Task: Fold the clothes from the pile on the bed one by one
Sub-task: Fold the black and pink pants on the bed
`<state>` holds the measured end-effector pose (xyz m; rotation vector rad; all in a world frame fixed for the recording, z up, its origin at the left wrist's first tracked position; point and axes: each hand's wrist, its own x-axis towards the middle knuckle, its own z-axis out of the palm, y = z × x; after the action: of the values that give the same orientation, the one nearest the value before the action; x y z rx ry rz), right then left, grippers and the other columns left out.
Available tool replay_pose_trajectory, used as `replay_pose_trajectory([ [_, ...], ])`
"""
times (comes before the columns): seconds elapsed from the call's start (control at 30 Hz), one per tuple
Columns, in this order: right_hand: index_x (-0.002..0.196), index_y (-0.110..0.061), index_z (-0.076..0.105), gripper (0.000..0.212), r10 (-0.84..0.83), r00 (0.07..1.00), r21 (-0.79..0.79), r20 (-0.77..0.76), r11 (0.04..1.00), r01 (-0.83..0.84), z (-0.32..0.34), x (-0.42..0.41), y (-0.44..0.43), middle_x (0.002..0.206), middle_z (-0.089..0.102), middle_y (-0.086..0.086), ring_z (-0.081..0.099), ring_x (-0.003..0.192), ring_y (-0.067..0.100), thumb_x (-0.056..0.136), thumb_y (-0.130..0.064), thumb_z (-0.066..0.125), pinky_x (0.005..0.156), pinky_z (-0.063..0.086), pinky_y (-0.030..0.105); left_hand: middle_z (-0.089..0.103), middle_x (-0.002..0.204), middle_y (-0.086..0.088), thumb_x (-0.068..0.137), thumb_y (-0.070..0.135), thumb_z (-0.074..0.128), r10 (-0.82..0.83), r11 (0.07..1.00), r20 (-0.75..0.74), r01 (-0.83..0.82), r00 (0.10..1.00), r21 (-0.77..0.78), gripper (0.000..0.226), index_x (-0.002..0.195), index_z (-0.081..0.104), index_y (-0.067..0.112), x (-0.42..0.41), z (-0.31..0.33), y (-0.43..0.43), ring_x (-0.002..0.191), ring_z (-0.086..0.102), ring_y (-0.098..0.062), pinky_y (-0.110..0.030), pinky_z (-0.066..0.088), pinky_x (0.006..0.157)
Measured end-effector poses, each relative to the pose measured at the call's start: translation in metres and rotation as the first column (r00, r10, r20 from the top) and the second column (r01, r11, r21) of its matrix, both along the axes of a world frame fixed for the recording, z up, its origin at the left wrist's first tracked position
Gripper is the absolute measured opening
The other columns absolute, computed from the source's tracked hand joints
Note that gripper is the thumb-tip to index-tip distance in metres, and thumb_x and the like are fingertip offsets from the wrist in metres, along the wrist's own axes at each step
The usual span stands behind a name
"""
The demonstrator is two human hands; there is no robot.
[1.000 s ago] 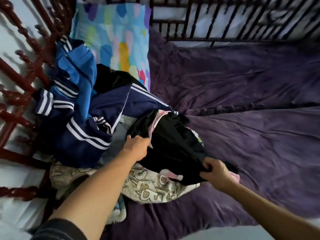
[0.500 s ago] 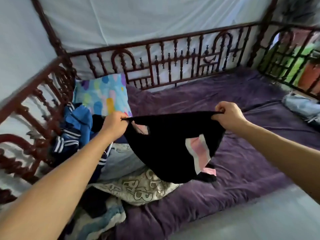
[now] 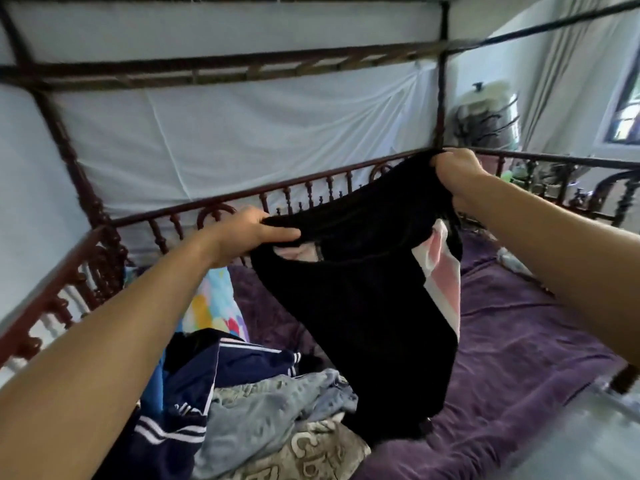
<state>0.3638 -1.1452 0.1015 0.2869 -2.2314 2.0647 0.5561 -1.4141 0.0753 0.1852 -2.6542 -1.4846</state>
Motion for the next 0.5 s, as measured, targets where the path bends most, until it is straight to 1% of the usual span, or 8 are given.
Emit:
replay_pose_trajectory([
  [0.07,0.084,-0.010,0.069,0.019,0.023,0.999,0.018,-0.035,1.000,-0.022,0.007,0.017,-0.015,0.083,0.066,0.016,0.066,0.073,0.028,0.080,-0.005,0.051,0.076,0.057,0.044,0.060,0.053,0.008,0.072,0.027,0.082,0.011,0.989,0.033,-0.006,0.999,-0.147,0.022,0.066,0.066,0.013,0.000,-0.004,-0.007,0.048,0.055,-0.004,-0.015,0.039,0.046],
  [0.17,0.077,-0.013,0.068,0.020,0.050,0.995,0.088,-0.089,0.995,-0.042,0.004,0.039,-0.036,0.072,0.064,0.008,0.062,0.053,0.015,0.085,-0.003,0.053,0.058,0.054,0.027,0.057,0.054,0.011,0.062,0.037,0.087,-0.017,0.972,0.065,0.032,0.998,-0.231,0.032,0.063,0.062,0.016,-0.005,-0.024,-0.021,0.052,0.052,-0.003,-0.022,0.039,0.054],
  [0.2,0.076,-0.014,0.068,0.022,0.073,0.992,0.100,-0.099,0.993,-0.063,0.003,0.046,-0.041,0.071,0.064,0.007,0.061,0.051,0.013,0.085,-0.001,0.052,0.056,0.052,0.024,0.062,0.064,0.011,0.056,0.045,0.088,-0.049,0.973,0.098,0.070,0.994,-0.222,0.041,0.072,0.063,0.017,-0.006,-0.033,-0.021,0.062,0.058,-0.004,-0.024,0.044,0.061],
  [0.27,0.079,-0.011,0.068,0.021,0.136,0.985,0.128,-0.108,0.984,-0.122,0.001,0.057,-0.050,0.076,0.065,0.011,0.063,0.063,0.021,0.084,0.002,0.052,0.063,0.051,0.030,0.070,0.093,0.005,0.050,0.054,0.089,-0.151,0.969,0.162,0.179,0.975,-0.171,0.062,0.097,0.064,0.022,-0.012,-0.050,-0.016,0.091,0.066,-0.013,-0.032,0.052,0.081],
  [0.3,0.080,-0.009,0.068,0.020,0.156,0.981,0.148,-0.114,0.979,-0.138,0.002,0.063,-0.055,0.078,0.065,0.014,0.063,0.068,0.025,0.084,0.002,0.052,0.067,0.051,0.034,0.070,0.095,0.005,0.056,0.049,0.088,-0.225,0.956,0.176,0.252,0.958,-0.151,0.058,0.102,0.063,0.022,-0.016,-0.059,-0.008,0.093,0.067,-0.014,-0.032,0.052,0.082],
  [0.37,0.079,-0.009,0.070,0.021,0.173,0.976,0.176,-0.130,0.973,-0.149,0.005,0.073,-0.060,0.079,0.066,0.013,0.063,0.071,0.025,0.084,0.003,0.053,0.069,0.052,0.033,0.065,0.070,0.012,0.077,0.033,0.079,-0.298,0.928,0.157,0.324,0.942,-0.182,0.032,0.087,0.062,0.008,-0.020,-0.074,0.012,0.068,0.063,-0.006,-0.024,0.045,0.065],
  [0.4,0.081,-0.008,0.072,0.021,0.170,0.975,0.192,-0.145,0.971,-0.141,0.006,0.078,-0.061,0.079,0.067,0.013,0.063,0.071,0.024,0.083,0.003,0.053,0.071,0.052,0.033,0.055,0.055,0.013,0.084,0.027,0.072,-0.278,0.936,0.120,0.297,0.953,-0.187,0.028,0.075,0.058,0.005,-0.022,-0.078,0.021,0.053,0.053,-0.005,-0.023,0.037,0.056],
  [0.5,0.094,-0.004,0.074,0.022,0.129,0.973,0.229,-0.191,0.970,-0.083,0.007,0.083,-0.048,0.085,0.069,0.011,0.064,0.075,0.019,0.084,0.003,0.055,0.078,0.056,0.032,0.041,0.049,0.005,0.091,0.022,0.060,-0.165,0.985,0.012,0.166,0.986,-0.043,0.035,0.062,0.045,0.010,-0.029,-0.082,0.030,0.045,0.038,-0.012,-0.028,0.026,0.054],
])
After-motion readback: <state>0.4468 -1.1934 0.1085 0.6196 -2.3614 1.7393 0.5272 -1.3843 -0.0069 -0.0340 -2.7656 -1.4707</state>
